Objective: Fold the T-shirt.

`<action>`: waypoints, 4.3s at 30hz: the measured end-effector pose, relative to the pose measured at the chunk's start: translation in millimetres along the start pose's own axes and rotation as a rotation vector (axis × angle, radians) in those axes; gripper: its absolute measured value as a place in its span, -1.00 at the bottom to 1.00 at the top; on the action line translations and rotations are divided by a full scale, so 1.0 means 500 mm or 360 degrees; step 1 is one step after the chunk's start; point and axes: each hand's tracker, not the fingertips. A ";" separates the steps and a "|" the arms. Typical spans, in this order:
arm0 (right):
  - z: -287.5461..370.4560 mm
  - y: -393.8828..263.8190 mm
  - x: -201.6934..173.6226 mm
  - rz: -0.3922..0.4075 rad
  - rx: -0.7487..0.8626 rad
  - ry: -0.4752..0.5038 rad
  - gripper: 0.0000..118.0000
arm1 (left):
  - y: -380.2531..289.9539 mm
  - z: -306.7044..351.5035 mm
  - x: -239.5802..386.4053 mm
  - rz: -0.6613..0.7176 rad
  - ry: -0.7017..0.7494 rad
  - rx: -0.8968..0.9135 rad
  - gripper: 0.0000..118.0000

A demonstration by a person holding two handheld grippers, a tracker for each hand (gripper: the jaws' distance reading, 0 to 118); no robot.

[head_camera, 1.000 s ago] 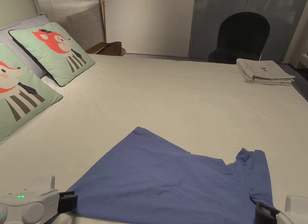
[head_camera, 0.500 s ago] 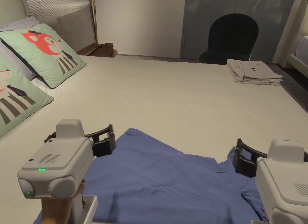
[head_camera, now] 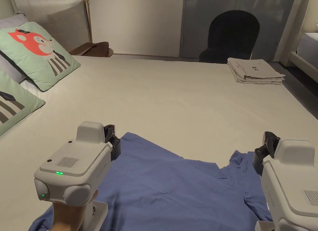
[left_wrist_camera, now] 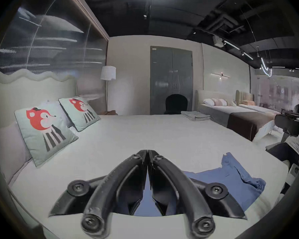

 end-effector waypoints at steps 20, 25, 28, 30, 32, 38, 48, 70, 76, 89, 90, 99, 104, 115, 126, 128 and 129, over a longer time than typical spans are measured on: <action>-0.238 -0.056 0.000 0.0019 -0.0184 -0.0059 -1.00 | -0.049 -0.585 -0.140 0.0183 -0.0056 -0.1024 0.74; -0.275 -0.092 0.004 0.0025 -0.0258 -0.0079 -1.00 | -0.095 -0.667 -0.116 0.0042 -0.0025 -0.1152 0.73; -0.287 -0.110 0.010 0.0040 -0.0296 -0.0087 -1.00 | -0.114 -0.693 -0.088 -0.0022 -0.0030 -0.1143 0.59; -0.292 -0.118 0.015 0.0047 -0.0318 -0.0098 -1.00 | -0.129 -0.708 -0.069 -0.0078 -0.0051 -0.1185 0.43; -0.292 -0.125 0.023 0.0049 -0.0339 -0.0106 -1.00 | -0.142 -0.714 -0.055 -0.0134 -0.0073 -0.1219 0.12; -0.284 -0.136 0.051 0.0022 -0.0399 -0.0138 -1.00 | -0.137 -0.678 -0.029 -0.0233 -0.0130 -0.1118 -0.93; -0.297 -0.166 0.142 -0.0251 -0.0884 -0.0159 -0.90 | -0.064 -0.595 -0.041 -0.0236 -0.0138 -0.0954 -0.94; -0.332 -0.302 0.108 -0.0343 -0.1320 -0.0009 -0.94 | 0.025 -0.451 -0.032 -0.0169 -0.0191 -0.0817 -0.95; -0.307 -0.252 0.102 -0.0187 -0.1102 -0.0012 -0.95 | 0.033 -0.428 -0.054 -0.0137 -0.0139 -0.0784 -0.95; -0.351 0.091 0.044 0.0139 -0.0237 0.0000 -0.96 | 0.242 -0.341 -0.151 -0.0007 0.0063 -0.0305 -0.95; -0.359 0.116 0.041 0.0130 -0.0187 0.0002 -0.96 | 0.264 -0.336 -0.157 -0.0005 0.0079 -0.0262 -0.95; -0.463 0.339 0.001 0.0059 0.0214 0.0052 -0.96 | 0.482 -0.328 -0.198 0.0013 0.0232 0.0069 -0.95; -0.519 0.416 -0.021 0.0066 0.0327 0.0059 -0.96 | 0.556 -0.366 -0.203 0.0036 0.0336 0.0213 -0.95; -0.605 0.539 -0.048 0.0015 0.0536 0.0070 -0.96 | 0.659 -0.454 -0.212 0.0041 0.0444 0.0445 -0.95; -0.693 0.407 -0.067 0.0080 0.0400 0.0132 -0.96 | 0.532 -0.576 -0.235 0.0014 0.0444 0.0267 -0.95; -0.708 0.352 -0.073 0.0109 0.0305 0.0153 -0.96 | 0.480 -0.596 -0.239 0.0013 0.0435 0.0176 -0.95; -0.714 0.320 -0.074 0.0108 0.0253 0.0171 -0.95 | 0.448 -0.604 -0.240 0.0008 0.0431 0.0137 -0.95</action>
